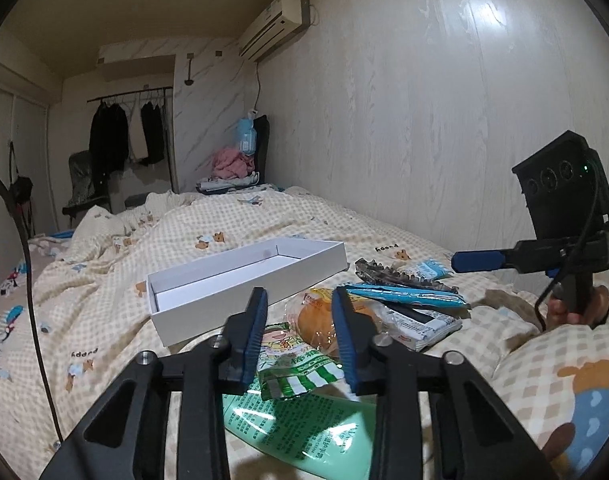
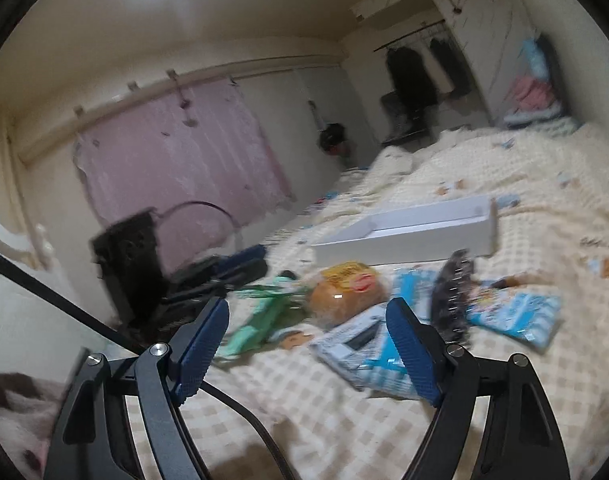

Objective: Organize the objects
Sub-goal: 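Move the left gripper toward the mint-green tube on the bed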

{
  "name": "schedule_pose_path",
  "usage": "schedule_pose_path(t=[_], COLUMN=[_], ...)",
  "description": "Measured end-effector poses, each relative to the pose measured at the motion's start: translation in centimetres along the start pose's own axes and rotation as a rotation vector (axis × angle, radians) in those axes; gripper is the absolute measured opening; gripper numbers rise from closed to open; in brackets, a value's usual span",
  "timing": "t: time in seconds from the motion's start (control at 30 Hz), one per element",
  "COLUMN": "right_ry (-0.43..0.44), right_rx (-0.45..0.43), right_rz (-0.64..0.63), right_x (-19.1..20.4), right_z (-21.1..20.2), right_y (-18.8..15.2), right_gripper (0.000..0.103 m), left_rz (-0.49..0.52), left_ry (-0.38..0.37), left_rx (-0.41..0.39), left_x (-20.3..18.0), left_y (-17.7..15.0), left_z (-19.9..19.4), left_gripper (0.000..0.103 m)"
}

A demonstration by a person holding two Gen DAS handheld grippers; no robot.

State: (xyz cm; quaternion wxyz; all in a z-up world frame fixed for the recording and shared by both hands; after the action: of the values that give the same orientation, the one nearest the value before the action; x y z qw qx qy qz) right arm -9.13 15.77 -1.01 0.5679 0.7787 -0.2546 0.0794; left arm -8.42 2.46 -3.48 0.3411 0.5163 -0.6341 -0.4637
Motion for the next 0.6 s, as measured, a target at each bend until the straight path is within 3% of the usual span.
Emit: schedule_pose_path(t=[0.27,0.33,0.37,0.43,0.6], right_ry=[-0.038,-0.047,-0.052,-0.065,-0.078], right_rx=[0.007,0.017,0.021,0.029,0.024], right_rz=[-0.042,-0.042,-0.043,-0.048,-0.058], right_x=[0.3,0.1,0.0,-0.1,-0.1], right_z=[0.1,0.3,0.4,0.5,0.5], right_y=[-0.1,-0.2,-0.2,-0.4,-0.3], right_gripper=[0.083,0.083,0.083,0.083,0.083], left_rz=[-0.123,-0.214,-0.266,-0.349,-0.449], left_ry=[-0.002,-0.028,-0.064,-0.105,-0.063], left_rx=[0.079,0.113,0.132,0.161,0.295], left_x=[2.5,3.3,3.6,3.9,4.3], left_y=[1.5,1.7,1.6,1.2,-1.2], left_z=[-0.9,-1.6,-1.9,-2.5,-2.5], left_gripper=[0.030,0.047,0.050,0.052,0.057])
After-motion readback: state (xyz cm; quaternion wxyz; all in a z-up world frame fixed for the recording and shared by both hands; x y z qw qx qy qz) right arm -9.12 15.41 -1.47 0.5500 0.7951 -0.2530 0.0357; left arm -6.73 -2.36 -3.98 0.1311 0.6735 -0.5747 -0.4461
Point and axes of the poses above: each gripper's, at about its wrist camera, not at the fingertips, and z roughly the way its jaws point, x to its left, y to its top, the point moved 10 cm from there along z, roughly the way its jaws point, and after that the axes turned 7 degrees about -y, right-handed, at the moved point
